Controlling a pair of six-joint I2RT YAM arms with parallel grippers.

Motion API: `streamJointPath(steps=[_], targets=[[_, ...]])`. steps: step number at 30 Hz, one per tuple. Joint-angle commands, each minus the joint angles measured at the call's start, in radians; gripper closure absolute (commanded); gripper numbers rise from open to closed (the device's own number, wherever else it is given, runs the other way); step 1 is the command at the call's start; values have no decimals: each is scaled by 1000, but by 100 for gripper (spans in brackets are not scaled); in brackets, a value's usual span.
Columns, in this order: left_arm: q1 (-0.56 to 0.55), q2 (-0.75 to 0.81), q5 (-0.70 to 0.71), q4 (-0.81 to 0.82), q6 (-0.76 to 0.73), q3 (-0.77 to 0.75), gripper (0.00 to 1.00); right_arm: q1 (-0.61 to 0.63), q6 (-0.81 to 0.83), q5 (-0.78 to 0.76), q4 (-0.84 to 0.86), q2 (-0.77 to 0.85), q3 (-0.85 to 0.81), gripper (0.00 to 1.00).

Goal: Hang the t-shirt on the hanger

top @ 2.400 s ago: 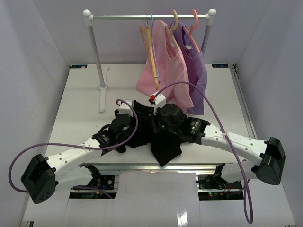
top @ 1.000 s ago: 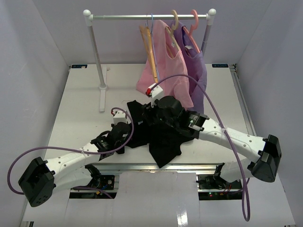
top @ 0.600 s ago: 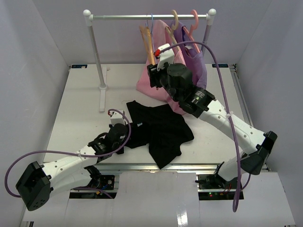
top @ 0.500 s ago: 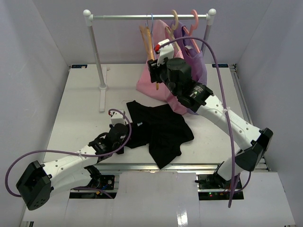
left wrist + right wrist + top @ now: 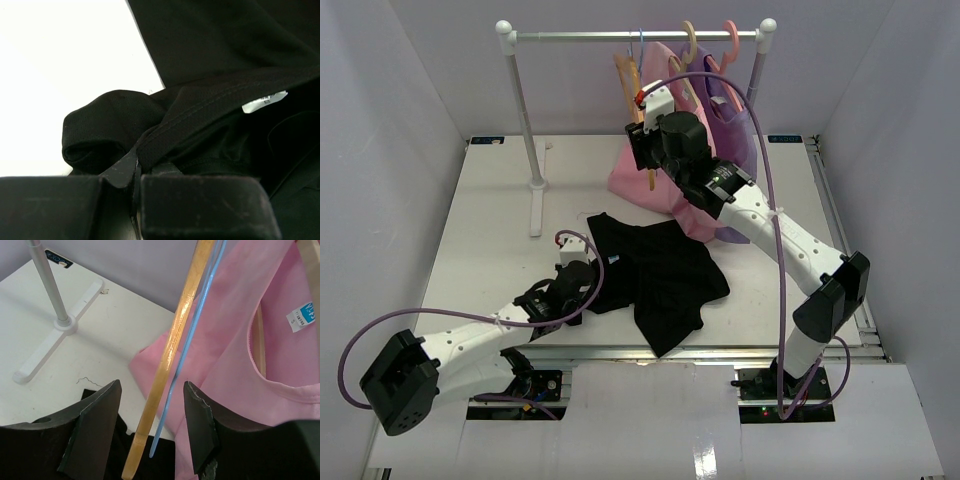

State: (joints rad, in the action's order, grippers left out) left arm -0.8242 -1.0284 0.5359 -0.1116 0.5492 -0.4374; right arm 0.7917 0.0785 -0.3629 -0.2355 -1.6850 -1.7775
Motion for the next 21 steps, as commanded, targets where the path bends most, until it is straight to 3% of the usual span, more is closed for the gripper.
streamJointPath(steps=[1, 21], targets=[[-3, -7, -5, 18, -6, -20, 100, -18, 15, 17, 28, -13, -42, 41], [-3, -60, -45, 21, -21, -40, 100, 32, 22, -25, 14, -37, -67, 43]])
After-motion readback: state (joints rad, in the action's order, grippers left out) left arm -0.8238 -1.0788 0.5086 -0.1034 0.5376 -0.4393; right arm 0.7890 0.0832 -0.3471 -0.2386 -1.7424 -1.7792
